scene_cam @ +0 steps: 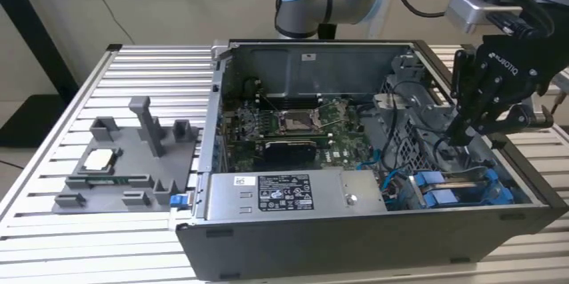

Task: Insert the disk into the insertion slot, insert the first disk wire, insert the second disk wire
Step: 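Insert the first disk wire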

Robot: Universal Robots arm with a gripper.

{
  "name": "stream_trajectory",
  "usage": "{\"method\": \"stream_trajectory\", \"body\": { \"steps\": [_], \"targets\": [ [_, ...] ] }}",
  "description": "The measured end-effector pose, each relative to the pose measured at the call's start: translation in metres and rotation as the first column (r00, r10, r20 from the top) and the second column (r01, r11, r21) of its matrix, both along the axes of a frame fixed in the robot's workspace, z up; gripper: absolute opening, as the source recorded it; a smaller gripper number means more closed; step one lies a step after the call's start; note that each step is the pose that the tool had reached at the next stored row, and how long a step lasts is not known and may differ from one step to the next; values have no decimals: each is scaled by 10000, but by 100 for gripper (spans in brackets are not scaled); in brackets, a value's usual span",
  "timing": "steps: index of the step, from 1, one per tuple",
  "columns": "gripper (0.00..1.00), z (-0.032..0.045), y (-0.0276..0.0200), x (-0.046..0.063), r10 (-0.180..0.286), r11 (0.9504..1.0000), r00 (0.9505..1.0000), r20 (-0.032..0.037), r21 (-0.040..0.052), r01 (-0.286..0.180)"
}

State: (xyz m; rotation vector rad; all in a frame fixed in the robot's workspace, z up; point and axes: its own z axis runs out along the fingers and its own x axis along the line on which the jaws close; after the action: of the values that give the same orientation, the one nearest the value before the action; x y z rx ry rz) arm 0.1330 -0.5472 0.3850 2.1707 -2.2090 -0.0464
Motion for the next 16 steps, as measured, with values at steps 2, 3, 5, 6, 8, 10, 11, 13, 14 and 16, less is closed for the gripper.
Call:
{"method": "stream_trajectory", "body": {
  "steps": [2, 3, 5, 6, 8, 10, 11, 13, 14, 16],
  "targets": [
    [19, 0, 0, 0, 0, 10000, 10000, 0, -28, 0],
    [19, 0, 0, 0, 0, 10000, 10000, 0, -28, 0],
    [19, 0, 0, 0, 0, 10000, 10000, 0, -26, 0],
    [19, 0, 0, 0, 0, 10000, 10000, 0, -25, 0],
    [19, 1, -1, 0, -1, 9999, 10000, 0, 121, 1],
    [19, 0, 0, 0, -1, 9996, 10000, 1, 295, 1],
    [19, 1, 0, 0, -1, 9995, 10000, 1, 302, 1],
    [19, 0, 0, 0, -1, 9993, 10000, 1, 363, 1],
    [19, -1, -1, 0, -1, 9993, 10000, 1, 363, 1],
    [19, -5, -1, 0, -1, 9993, 10000, 1, 362, 1]
  ]
}}
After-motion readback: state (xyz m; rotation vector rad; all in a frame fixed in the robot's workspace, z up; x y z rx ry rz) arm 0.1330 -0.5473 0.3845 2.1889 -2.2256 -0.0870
